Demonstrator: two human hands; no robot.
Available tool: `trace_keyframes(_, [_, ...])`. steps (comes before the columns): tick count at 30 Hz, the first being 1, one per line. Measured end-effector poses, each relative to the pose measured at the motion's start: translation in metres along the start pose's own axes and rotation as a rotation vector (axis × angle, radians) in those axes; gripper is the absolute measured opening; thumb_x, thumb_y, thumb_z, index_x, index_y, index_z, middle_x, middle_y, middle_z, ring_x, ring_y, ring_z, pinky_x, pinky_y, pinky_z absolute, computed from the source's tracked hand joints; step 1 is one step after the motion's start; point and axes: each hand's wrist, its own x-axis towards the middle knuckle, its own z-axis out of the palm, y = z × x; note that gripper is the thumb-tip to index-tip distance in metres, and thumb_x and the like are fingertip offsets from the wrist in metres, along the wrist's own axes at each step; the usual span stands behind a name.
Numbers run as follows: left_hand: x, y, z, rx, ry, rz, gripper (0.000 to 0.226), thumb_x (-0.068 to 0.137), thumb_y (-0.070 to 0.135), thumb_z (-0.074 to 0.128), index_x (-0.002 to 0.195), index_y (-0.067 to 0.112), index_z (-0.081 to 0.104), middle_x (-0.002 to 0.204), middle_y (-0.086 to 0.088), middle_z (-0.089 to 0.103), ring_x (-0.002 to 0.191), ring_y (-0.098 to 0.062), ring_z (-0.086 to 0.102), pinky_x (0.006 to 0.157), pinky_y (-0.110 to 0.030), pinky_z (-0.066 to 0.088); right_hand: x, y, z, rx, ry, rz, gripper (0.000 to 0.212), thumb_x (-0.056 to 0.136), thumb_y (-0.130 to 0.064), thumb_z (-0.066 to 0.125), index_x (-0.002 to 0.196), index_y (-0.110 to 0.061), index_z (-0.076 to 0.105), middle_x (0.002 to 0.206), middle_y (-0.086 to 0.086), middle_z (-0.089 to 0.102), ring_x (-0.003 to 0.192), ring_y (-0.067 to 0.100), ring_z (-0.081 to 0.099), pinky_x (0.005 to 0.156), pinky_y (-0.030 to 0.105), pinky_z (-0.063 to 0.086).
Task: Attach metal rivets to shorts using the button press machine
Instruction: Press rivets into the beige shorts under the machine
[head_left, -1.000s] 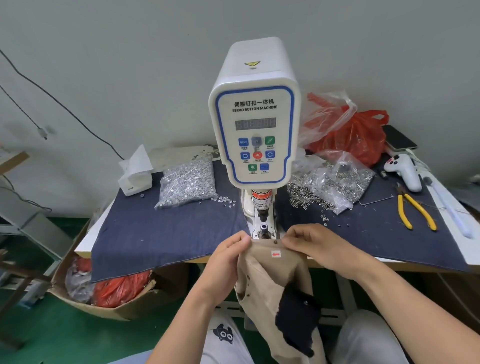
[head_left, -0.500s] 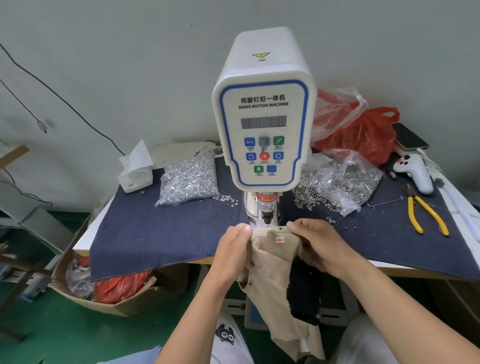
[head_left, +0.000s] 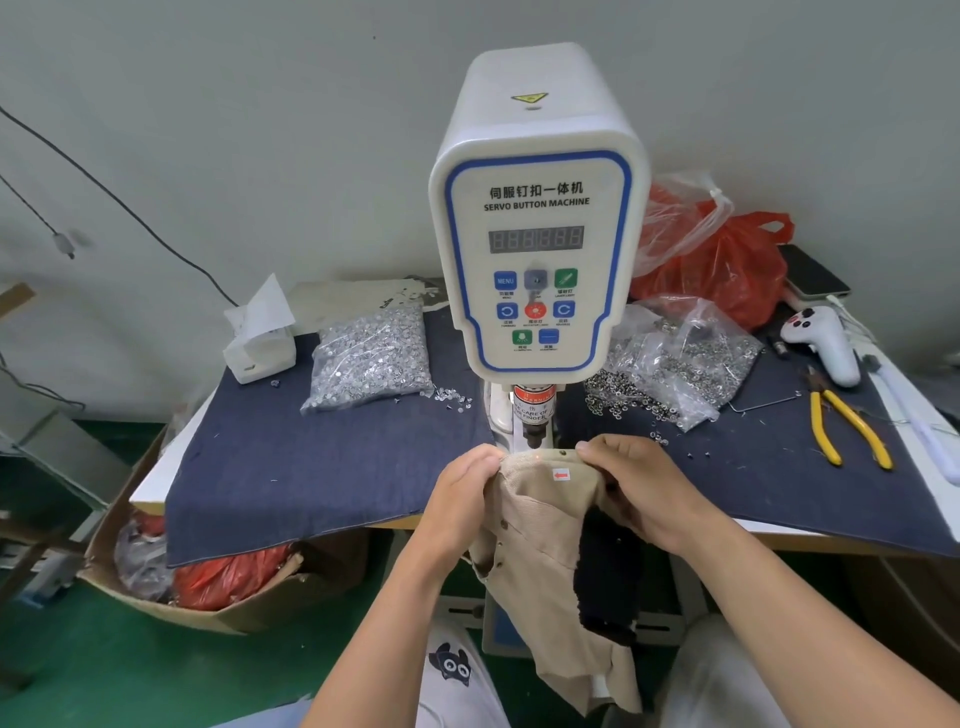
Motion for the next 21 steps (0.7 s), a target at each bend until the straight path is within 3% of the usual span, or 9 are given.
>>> trace_keyframes(3, [-0.0032,-0.0009,-0.0031,-0.029,-0.02,0.016,0.038,0.096,0.031,0.042,0.091,0.002,0.067,0.098,-0.015,0.067,0.093,-0.023,0.061,0.088,-0.038,0.048,0.0002,0.0017,-0.0006,-0.026,0.012,-0.005,0.035,0.096,-0.036,0.065,0.064,-0.023,0.057,0.056,0.009,0.045,0.041,0.018,0.036,0.051,0.032,0.014])
trace_keyframes(8, [-0.0056,-0.0041,-0.0049,-0.078,-0.005,0.009,0.039,0.097,0.029,0.041,0.104,0.012,0.075,0.107,-0.005,0.075,0.11,-0.027,0.066,0.098,-0.039,0.05,-0.0003,0.0032,0.0007,-0.011,-0.002,-0.022,0.032,0.089,-0.039,0.067,0.066,-0.02,0.056,0.054,0.007,0.044,0.039,0.016,0.036,0.039,0.019,0.025])
trace_keyframes(13, [-0.0047,-0.0029,-0.0051,-0.046,-0.016,-0.013,0.037,0.098,0.034,0.041,0.098,0.016,0.073,0.103,-0.002,0.073,0.103,-0.02,0.065,0.093,-0.034,0.049,-0.0016,0.0032,0.0017,-0.031,0.008,-0.035,0.033,0.079,-0.049,0.07,0.069,-0.02,0.059,0.057,0.008,0.046,0.043,0.016,0.037,0.045,0.023,0.023])
trace_keyframes(17, [-0.0025,0.0016,-0.0017,0.008,-0.003,-0.03,0.036,0.094,0.043,0.047,0.089,0.013,0.066,0.093,-0.002,0.068,0.093,-0.017,0.06,0.088,-0.038,0.048,-0.002,0.0024,0.0032,-0.038,0.023,-0.044,0.036,0.074,-0.053,0.072,0.066,-0.022,0.056,0.06,0.01,0.043,0.049,0.022,0.034,0.06,0.046,0.013])
trace_keyframes(21, [-0.0016,-0.0016,-0.0009,0.068,-0.004,0.006,0.03,0.105,0.034,0.051,0.084,0.014,0.061,0.084,0.007,0.061,0.085,-0.008,0.055,0.083,-0.032,0.045,-0.0024,0.0034,0.0029,-0.041,0.02,-0.054,0.037,0.074,-0.053,0.072,0.066,-0.021,0.057,0.058,0.009,0.045,0.048,0.021,0.034,0.059,0.047,0.012])
